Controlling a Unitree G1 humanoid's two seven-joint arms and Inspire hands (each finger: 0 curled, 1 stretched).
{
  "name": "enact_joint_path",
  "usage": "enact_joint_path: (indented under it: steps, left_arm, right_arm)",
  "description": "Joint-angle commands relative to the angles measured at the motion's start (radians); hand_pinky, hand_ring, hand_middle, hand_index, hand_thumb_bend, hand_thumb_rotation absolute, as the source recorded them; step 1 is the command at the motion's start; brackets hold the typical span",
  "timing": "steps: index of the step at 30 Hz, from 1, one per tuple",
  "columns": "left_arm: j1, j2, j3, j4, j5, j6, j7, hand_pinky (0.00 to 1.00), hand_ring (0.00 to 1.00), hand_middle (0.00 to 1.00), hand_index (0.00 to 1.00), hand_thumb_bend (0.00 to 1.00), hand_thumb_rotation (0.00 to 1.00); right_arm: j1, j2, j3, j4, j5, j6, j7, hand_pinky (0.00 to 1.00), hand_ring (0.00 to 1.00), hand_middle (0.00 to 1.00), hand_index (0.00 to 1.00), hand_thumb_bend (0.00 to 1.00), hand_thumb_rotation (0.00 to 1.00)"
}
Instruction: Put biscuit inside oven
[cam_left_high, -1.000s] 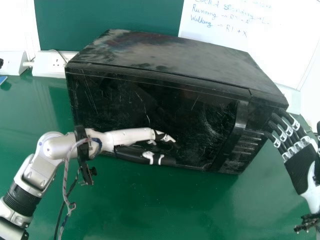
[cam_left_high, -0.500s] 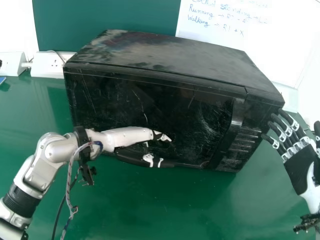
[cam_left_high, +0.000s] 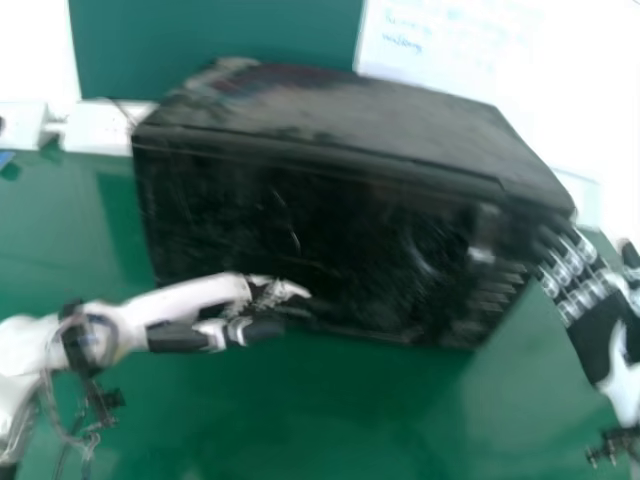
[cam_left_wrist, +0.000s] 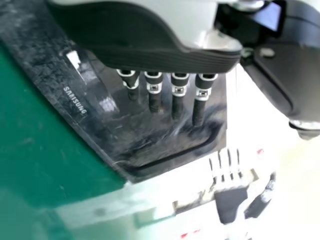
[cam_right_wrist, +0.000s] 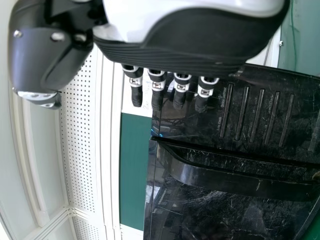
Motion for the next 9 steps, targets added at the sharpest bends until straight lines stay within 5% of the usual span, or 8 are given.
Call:
enact_joint_path:
  steps: [1, 3, 6, 9]
  left_arm:
    - [0.086, 0.006, 0.077, -0.102, -0.073, 0.060, 0.037, 0.75, 0.83, 0.85, 0.85, 0.84, 1.00]
    - [0.173, -0.015, 0.147, -0.184, -0.144, 0.090, 0.072, 0.75, 0.83, 0.85, 0.85, 0.83, 1.00]
    - [0.322, -0.069, 0.225, -0.238, -0.165, -0.012, 0.081, 0.75, 0.83, 0.85, 0.85, 0.82, 1.00]
    - [0.472, -0.082, 0.315, -0.295, -0.220, -0.037, 0.067, 0.74, 0.83, 0.85, 0.84, 0.82, 1.00]
  right_arm:
    - [-0.005, -0.009, -0.007, 0.006, -0.008, -0.010, 0.001, 1.00, 1.00, 1.00, 0.98, 0.88, 1.00]
    - [-0.010, -0.011, -0.008, 0.010, -0.012, -0.023, 0.012, 0.95, 0.99, 0.99, 0.98, 0.85, 1.00]
    - [-0.018, -0.018, -0.008, 0.023, -0.023, -0.042, 0.032, 0.90, 0.97, 0.98, 0.96, 0.78, 1.00]
    - [-0.024, -0.020, -0.011, 0.027, -0.018, -0.034, 0.033, 0.98, 0.99, 1.00, 0.98, 0.78, 1.00]
